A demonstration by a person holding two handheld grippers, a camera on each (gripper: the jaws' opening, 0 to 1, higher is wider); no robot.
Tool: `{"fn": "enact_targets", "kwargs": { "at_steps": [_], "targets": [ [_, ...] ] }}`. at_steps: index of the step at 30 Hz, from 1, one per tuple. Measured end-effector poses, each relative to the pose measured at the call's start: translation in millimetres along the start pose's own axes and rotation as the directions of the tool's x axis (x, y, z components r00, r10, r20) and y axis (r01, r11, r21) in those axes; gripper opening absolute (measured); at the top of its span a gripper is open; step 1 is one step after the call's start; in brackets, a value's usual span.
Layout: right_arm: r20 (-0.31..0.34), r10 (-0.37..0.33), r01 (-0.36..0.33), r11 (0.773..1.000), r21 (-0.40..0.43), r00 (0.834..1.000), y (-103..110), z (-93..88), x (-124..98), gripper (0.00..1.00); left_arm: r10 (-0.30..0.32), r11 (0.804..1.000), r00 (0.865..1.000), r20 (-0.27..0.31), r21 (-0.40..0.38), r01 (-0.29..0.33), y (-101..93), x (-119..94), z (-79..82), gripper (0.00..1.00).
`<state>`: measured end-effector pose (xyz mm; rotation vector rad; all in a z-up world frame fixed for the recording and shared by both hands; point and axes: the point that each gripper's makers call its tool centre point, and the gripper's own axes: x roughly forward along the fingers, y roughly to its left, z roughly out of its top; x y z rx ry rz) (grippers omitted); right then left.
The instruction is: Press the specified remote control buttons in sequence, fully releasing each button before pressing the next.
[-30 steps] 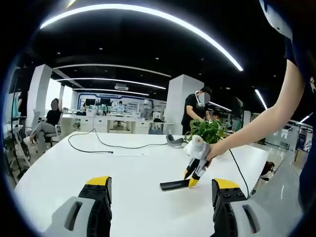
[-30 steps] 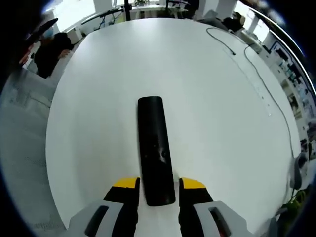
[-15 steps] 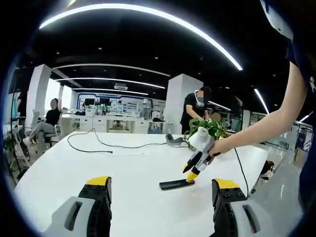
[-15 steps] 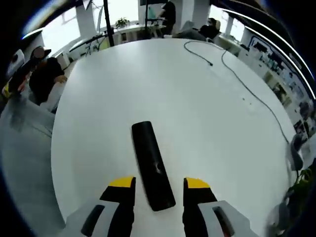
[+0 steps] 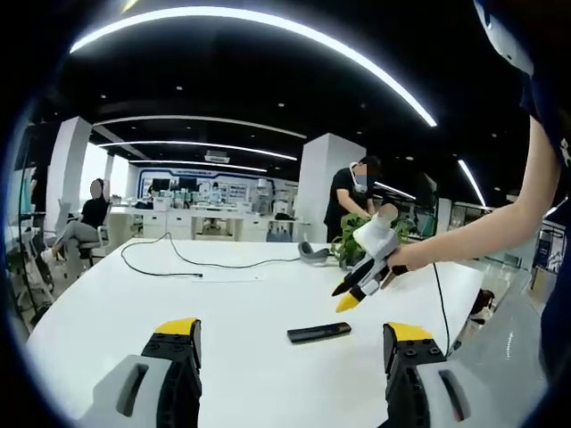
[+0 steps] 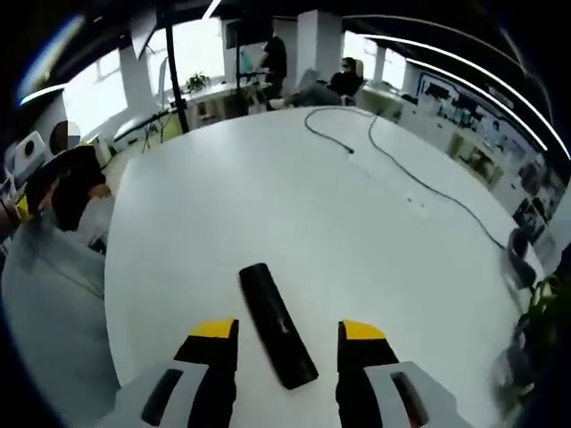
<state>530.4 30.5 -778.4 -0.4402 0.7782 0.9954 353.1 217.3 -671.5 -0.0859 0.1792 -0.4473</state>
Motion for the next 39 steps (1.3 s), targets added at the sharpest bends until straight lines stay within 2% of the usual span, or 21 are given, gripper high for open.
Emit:
{"fn": "enact_targets", "kwargs": {
  "at_steps": [3, 6, 17, 22, 27, 33, 35, 39],
  "targets": [
    [0.065, -0.037, 0.032, 0.998, 0.063, 0.997, -3.8, 6.7, -6.8, 0.46, 0.001, 1.000, 1.000, 0.002, -0.001, -0.001, 0.3, 0.1, 0.1, 0.88],
    [0.133, -0.052, 0.034, 0.990, 0.140, 0.990, -3.7, 12.4, -15.7, 0.46, -0.001, 1.000, 1.000, 0.001, 0.000, 0.001, 0.1, 0.4, -0.3, 0.89],
    [0.213, -0.121, 0.072, 0.972, 0.223, 0.969, 1.6, 6.8, -38.2, 0.52, -0.009, 1.000, 1.000, -0.005, 0.006, 0.009, -1.4, 1.0, -1.4, 0.89],
    [0.257, -0.143, 0.070, 0.959, 0.275, 0.956, 8.3, 4.5, -49.0, 0.55, -0.012, 1.000, 1.000, -0.007, 0.007, 0.012, -2.0, 1.0, -1.6, 0.89],
    [0.278, -0.164, 0.080, 0.953, 0.291, 0.947, 16.3, 1.1, -57.1, 0.61, -0.016, 1.000, 1.000, -0.010, 0.012, 0.016, -3.0, 1.2, -2.0, 0.89],
    [0.323, -0.193, 0.083, 0.942, 0.326, 0.927, 27.1, -0.7, -73.6, 0.66, -0.021, 1.000, 1.000, -0.013, 0.019, 0.022, -5.0, 1.3, -2.3, 0.89],
    [0.344, -0.215, 0.096, 0.939, 0.331, 0.914, 29.5, 0.1, -81.1, 0.69, -0.024, 0.999, 1.000, -0.011, 0.022, 0.024, -5.7, 1.3, -2.0, 0.89],
    [0.357, -0.245, 0.118, 0.933, 0.341, 0.901, 34.5, -5.1, -92.0, 0.72, -0.031, 0.999, 0.999, -0.011, 0.022, 0.032, -7.4, 1.4, -1.9, 0.89]
  ]
}}
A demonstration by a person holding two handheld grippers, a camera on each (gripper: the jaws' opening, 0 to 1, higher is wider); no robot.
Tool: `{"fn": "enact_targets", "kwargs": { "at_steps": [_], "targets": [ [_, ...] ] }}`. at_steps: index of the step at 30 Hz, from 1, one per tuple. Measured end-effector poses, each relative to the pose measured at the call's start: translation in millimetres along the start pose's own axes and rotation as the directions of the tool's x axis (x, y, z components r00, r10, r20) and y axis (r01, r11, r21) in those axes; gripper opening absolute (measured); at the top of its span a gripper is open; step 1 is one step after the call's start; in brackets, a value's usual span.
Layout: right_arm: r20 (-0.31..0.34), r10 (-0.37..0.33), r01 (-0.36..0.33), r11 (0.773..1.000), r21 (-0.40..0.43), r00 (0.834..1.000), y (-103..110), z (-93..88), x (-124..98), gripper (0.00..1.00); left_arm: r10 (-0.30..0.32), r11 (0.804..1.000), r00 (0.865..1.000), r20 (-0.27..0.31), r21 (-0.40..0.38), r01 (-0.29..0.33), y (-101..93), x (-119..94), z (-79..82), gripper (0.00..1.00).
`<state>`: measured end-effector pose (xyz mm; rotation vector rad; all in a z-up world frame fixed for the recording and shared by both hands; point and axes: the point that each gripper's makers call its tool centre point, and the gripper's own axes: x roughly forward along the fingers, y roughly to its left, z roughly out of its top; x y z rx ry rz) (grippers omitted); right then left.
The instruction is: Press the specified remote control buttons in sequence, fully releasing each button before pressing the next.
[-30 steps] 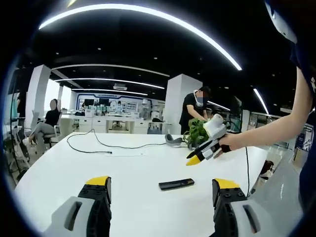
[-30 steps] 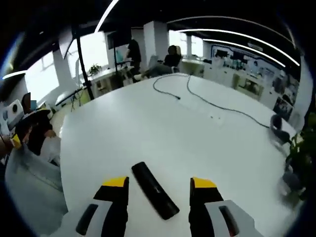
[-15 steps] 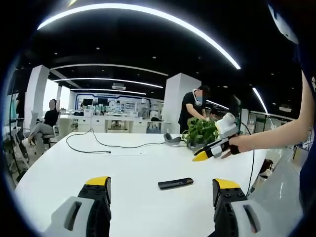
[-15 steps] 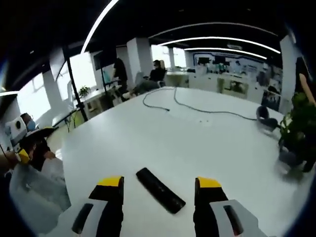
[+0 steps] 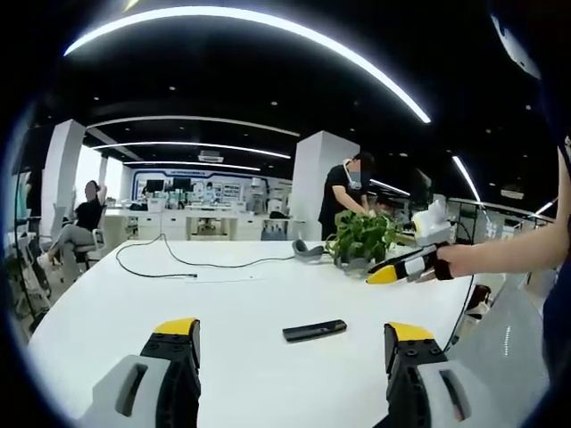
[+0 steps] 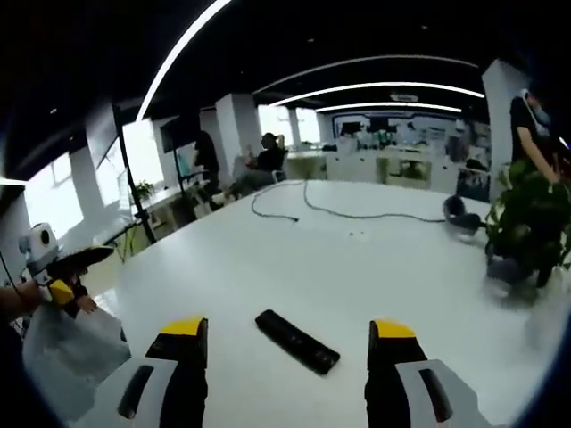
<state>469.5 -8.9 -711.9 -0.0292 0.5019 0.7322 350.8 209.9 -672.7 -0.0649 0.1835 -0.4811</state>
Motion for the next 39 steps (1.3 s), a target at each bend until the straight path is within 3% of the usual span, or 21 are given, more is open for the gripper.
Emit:
{"fn": "enact_targets", "kwargs": {
  "at_steps": [9, 20, 28, 39],
  "targets": [
    [0.006, -0.036, 0.036, 0.999, 0.009, 0.999, -4.5, -14.7, -21.3, 0.77, -0.010, 1.000, 1.000, -0.004, 0.008, 0.010, -3.1, 0.2, -0.6, 0.89],
    [0.064, -0.079, 0.079, 0.997, -0.009, 0.995, 6.0, -9.9, -51.8, 0.78, -0.026, 0.999, 0.999, -0.022, 0.018, 0.026, -7.5, 0.8, -3.7, 0.90],
    [0.040, -0.128, 0.132, 0.979, -0.152, 0.991, 11.0, -14.4, -73.2, 0.80, -0.023, 0.999, 0.999, -0.026, 0.022, 0.023, -7.3, 0.6, -4.2, 0.90],
    [0.054, -0.166, 0.174, 0.962, -0.209, 0.985, 9.0, -22.3, -98.9, 0.79, -0.005, 1.000, 0.999, -0.035, 0.030, 0.006, -4.6, 0.2, -6.0, 0.90]
  ]
}}
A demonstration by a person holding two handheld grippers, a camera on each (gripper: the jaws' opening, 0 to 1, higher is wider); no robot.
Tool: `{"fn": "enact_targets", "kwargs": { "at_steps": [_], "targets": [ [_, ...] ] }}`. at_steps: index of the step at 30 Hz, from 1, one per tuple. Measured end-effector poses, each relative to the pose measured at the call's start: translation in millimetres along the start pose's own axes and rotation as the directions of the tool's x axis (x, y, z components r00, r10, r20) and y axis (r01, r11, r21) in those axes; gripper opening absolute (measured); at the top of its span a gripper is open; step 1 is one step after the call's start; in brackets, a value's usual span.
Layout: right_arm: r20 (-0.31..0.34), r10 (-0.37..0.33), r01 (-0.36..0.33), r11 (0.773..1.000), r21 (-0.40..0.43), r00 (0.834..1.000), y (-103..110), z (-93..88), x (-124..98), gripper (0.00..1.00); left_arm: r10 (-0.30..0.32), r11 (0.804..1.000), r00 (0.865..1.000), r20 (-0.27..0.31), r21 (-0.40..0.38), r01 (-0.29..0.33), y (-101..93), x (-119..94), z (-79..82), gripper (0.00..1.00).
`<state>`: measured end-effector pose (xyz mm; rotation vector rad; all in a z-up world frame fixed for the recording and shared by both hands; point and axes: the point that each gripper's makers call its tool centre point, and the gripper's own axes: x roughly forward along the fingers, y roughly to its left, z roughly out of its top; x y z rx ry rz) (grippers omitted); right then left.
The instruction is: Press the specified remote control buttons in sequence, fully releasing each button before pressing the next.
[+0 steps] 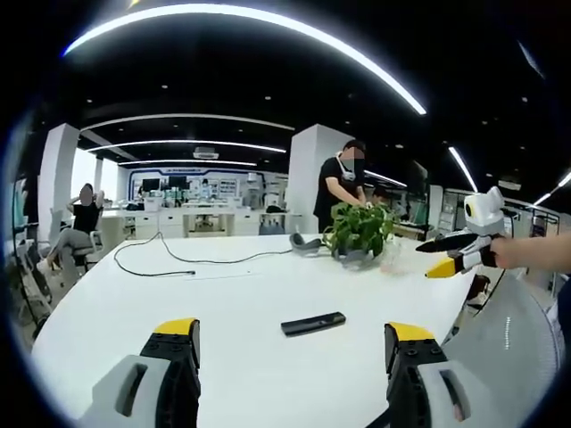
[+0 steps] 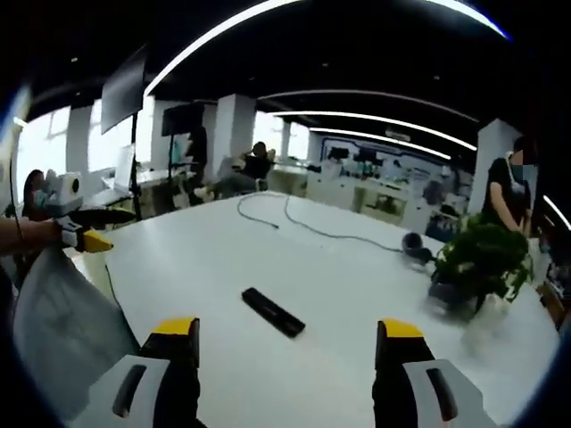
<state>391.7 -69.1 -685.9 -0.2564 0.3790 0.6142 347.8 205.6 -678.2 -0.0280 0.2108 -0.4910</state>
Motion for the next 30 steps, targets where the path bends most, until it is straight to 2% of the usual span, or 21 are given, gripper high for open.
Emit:
{"fn": "enact_targets", "kwargs": {
  "at_steps": [8, 12, 15, 19, 22, 30],
  "targets": [
    [0.027, -0.024, 0.022, 0.999, 0.045, 0.999, -2.1, -3.2, -9.7, 0.78, 0.012, 1.000, 1.000, -0.010, 0.010, -0.012, 2.0, -0.4, -1.7, 0.89],
    [0.056, -0.022, 0.015, 0.993, 0.118, 0.998, 2.1, -6.8, -12.7, 0.78, 0.017, 1.000, 1.000, -0.013, 0.012, -0.017, 3.0, -0.6, -2.1, 0.89],
    [0.046, -0.035, 0.030, 0.994, 0.100, 0.998, 1.6, -7.9, -13.6, 0.78, 0.025, 1.000, 1.000, -0.017, 0.016, -0.025, 4.3, -1.2, -3.1, 0.89],
    [0.073, -0.027, 0.019, 0.995, 0.099, 0.997, 5.6, -2.9, -13.7, 0.77, 0.031, 0.999, 0.999, -0.014, 0.020, -0.031, 5.2, -1.4, -2.4, 0.89],
    [0.049, -0.026, 0.022, 0.997, 0.074, 0.998, 6.1, -7.5, -11.9, 0.77, 0.037, 0.999, 0.999, -0.011, 0.016, -0.037, 6.0, -2.0, -2.0, 0.89],
    [0.061, -0.026, 0.020, 0.995, 0.095, 0.998, 3.6, -7.0, -12.8, 0.76, 0.047, 0.999, 0.999, -0.012, 0.020, -0.047, 7.9, -2.1, -1.9, 0.89]
  ]
}}
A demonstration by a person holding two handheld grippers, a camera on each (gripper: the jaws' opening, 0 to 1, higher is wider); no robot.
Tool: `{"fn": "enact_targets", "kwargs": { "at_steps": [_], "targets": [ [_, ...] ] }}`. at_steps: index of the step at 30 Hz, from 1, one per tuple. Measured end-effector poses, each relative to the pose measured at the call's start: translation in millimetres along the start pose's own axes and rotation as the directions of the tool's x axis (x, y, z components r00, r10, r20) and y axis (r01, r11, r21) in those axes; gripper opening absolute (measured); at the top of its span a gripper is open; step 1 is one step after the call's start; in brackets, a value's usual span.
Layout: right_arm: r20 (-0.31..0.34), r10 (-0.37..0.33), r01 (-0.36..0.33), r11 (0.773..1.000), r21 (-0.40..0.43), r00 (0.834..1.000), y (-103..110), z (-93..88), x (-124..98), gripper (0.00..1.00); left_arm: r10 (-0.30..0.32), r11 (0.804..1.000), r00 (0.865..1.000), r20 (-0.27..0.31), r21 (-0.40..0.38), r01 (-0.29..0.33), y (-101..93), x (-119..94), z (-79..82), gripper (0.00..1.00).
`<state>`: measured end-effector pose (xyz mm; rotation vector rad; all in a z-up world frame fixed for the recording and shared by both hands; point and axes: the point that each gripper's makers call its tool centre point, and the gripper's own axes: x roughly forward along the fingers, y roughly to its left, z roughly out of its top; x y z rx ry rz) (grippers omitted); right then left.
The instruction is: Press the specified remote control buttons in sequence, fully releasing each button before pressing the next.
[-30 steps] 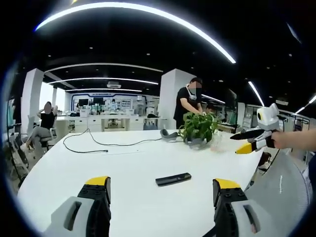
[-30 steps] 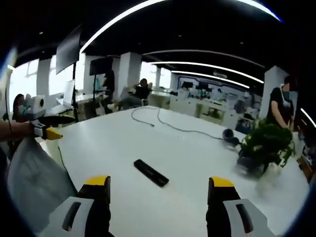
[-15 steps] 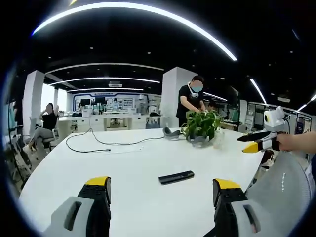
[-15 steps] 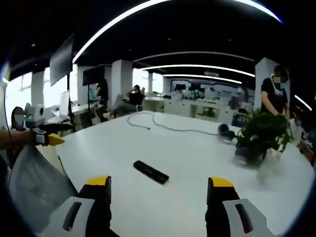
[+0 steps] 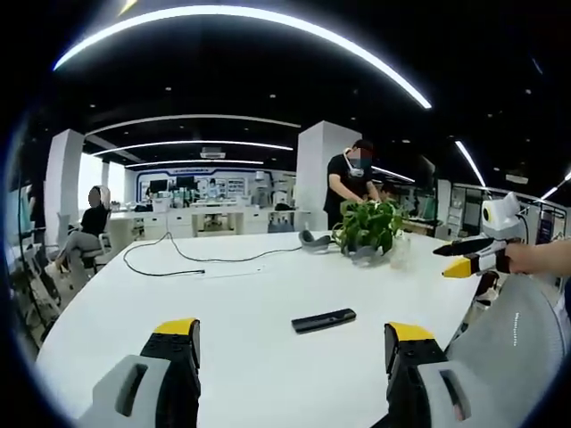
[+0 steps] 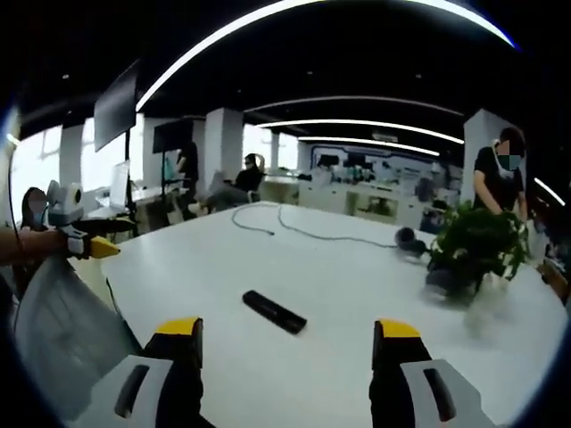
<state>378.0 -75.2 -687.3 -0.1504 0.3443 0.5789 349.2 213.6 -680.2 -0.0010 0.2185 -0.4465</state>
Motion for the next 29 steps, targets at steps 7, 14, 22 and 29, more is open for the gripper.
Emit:
{"fn": "enact_targets", "kwargs": {
  "at_steps": [7, 14, 22, 29],
  "targets": [
    [-0.002, 0.009, -0.009, 1.000, 0.018, 1.000, -1.7, -2.2, 1.6, 0.76, 0.013, 1.000, 1.000, -0.003, 0.004, -0.013, 1.7, -0.8, -0.4, 0.90],
    [-0.008, 0.031, -0.030, 0.999, 0.039, 0.999, -0.1, -5.2, 2.3, 0.76, 0.038, 0.999, 0.999, 0.005, -0.006, -0.038, 6.3, -2.1, 0.6, 0.89],
    [-0.008, 0.041, -0.041, 0.998, 0.041, 0.999, 2.0, -5.2, 2.3, 0.76, 0.038, 0.999, 0.999, -0.001, -0.001, -0.038, 6.4, -1.0, -0.1, 0.89],
    [-0.017, 0.052, -0.051, 0.998, 0.028, 0.999, 4.8, -6.2, 3.4, 0.76, 0.035, 0.999, 0.999, -0.004, -0.005, -0.035, 6.3, -0.6, -0.4, 0.89]
  ]
}}
